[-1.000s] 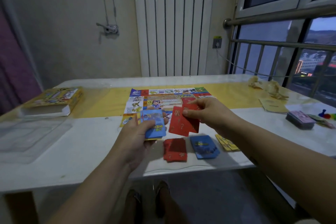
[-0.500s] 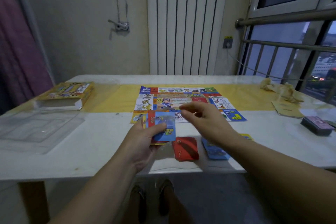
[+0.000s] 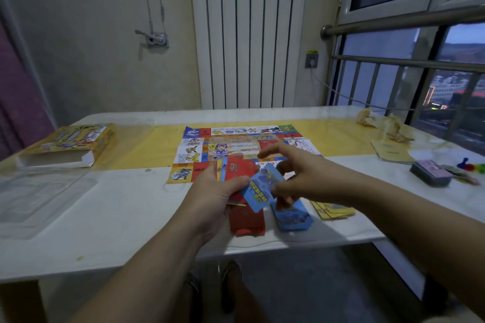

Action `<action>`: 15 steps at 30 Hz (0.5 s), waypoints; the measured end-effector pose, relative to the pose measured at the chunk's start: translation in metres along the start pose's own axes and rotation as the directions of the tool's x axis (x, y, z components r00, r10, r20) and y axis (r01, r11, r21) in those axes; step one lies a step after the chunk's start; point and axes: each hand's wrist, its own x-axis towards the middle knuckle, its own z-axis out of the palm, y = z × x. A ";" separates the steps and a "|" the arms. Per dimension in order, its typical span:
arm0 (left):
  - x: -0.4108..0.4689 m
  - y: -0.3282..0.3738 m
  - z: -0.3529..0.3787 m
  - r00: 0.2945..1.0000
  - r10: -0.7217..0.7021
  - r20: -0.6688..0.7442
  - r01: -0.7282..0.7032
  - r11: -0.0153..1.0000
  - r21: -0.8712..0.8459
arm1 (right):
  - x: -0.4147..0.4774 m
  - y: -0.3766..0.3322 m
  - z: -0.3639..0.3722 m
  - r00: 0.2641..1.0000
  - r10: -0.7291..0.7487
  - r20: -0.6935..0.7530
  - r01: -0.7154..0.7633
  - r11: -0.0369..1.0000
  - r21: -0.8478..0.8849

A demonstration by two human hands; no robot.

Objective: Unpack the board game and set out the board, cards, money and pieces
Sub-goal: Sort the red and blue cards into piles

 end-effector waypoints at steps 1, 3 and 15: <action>0.001 -0.001 0.004 1.000 0.005 0.014 -0.005 0.999 0.046 | -0.004 -0.001 -0.001 1.000 -0.027 -0.001 0.026 0.986 -0.168; 0.002 -0.003 0.012 0.999 -0.002 0.042 -0.002 0.994 0.108 | -0.007 -0.004 -0.002 0.992 -0.112 -0.059 0.081 0.921 -0.382; 0.006 0.012 0.007 0.970 -0.242 0.032 0.237 0.901 -0.363 | -0.008 0.030 -0.010 0.976 0.138 -0.169 -0.125 0.989 0.083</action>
